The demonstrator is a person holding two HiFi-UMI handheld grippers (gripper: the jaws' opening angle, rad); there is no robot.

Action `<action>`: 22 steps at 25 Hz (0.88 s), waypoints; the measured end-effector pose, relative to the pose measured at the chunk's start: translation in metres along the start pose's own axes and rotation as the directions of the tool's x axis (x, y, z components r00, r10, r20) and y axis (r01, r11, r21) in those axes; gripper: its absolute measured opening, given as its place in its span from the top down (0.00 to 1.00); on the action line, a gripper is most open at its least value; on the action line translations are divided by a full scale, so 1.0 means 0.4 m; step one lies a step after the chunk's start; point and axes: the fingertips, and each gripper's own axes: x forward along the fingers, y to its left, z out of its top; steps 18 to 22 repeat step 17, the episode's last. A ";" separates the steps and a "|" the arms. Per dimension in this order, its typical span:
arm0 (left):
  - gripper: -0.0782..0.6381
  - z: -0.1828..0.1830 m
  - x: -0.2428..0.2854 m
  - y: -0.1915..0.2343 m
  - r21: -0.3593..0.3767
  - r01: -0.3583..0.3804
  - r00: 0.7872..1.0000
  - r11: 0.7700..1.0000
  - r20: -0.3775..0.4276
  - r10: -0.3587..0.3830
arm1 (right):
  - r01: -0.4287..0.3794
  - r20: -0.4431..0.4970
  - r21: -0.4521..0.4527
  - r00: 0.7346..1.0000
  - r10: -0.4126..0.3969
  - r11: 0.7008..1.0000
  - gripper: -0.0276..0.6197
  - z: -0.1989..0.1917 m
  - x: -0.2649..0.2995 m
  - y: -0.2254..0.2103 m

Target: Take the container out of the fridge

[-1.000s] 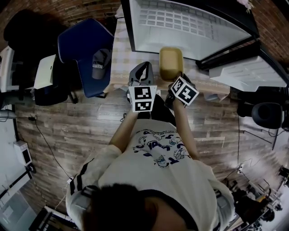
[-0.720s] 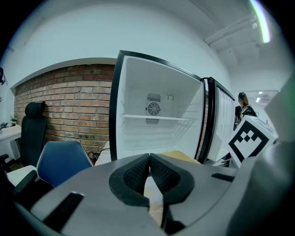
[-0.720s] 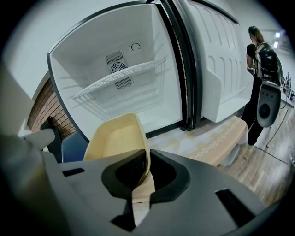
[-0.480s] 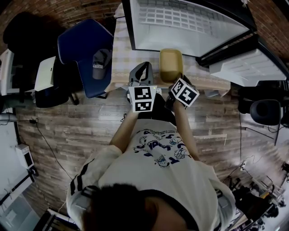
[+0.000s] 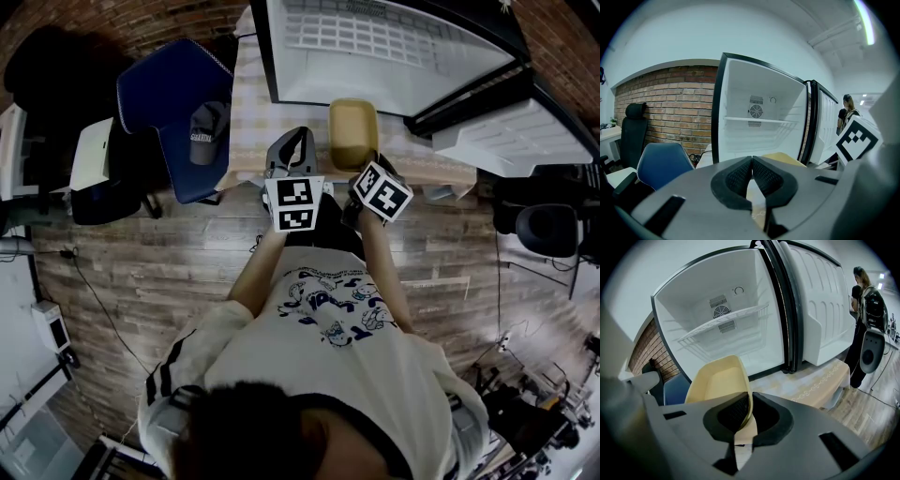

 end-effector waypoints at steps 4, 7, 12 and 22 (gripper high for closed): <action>0.87 0.001 0.003 -0.006 0.001 0.004 1.000 1.000 0.000 -0.004 | 0.000 -0.001 0.000 1.000 0.000 1.000 0.88 0.001 -0.002 -0.002; 0.87 -0.001 0.005 -0.013 0.003 0.009 1.000 1.000 -0.003 -0.009 | 0.000 0.000 0.002 1.000 0.000 1.000 0.88 0.000 -0.006 -0.007; 0.87 -0.004 0.008 -0.026 0.007 0.017 1.000 1.000 -0.005 -0.017 | 0.006 -0.002 0.008 1.000 -0.006 1.000 0.88 -0.004 -0.009 -0.019; 0.87 -0.001 0.011 -0.035 0.009 0.022 1.000 1.000 -0.006 -0.021 | 0.005 -0.003 0.010 1.000 -0.005 1.000 0.88 -0.003 -0.011 -0.023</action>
